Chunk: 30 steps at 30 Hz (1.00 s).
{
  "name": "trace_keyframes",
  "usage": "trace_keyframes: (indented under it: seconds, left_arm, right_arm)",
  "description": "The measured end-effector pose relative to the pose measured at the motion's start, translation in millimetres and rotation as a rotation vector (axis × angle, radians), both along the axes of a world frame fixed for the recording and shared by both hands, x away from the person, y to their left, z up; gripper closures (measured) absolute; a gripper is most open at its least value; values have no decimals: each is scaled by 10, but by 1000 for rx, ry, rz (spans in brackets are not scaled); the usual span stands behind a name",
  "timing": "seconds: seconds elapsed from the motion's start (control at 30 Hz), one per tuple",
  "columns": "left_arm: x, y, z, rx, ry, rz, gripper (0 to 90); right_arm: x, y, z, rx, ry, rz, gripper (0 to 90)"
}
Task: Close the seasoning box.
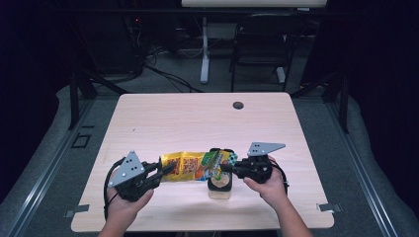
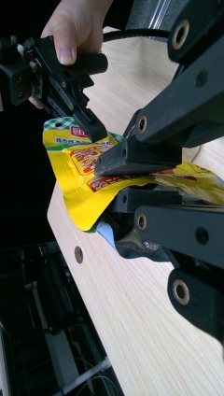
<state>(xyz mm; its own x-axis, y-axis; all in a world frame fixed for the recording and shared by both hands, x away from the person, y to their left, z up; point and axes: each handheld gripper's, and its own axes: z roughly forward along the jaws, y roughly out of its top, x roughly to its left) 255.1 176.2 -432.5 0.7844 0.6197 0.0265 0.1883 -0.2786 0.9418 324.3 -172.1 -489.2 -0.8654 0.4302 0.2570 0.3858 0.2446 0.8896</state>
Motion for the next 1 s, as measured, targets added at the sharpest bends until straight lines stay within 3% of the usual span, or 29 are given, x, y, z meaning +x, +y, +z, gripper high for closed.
trace_keyframes:
  seconds: [1.0]
  left_arm:
    - [9,-37,35,0,0,-9,830]
  right_arm:
    - [10,-10,-25,3,11,1,883]
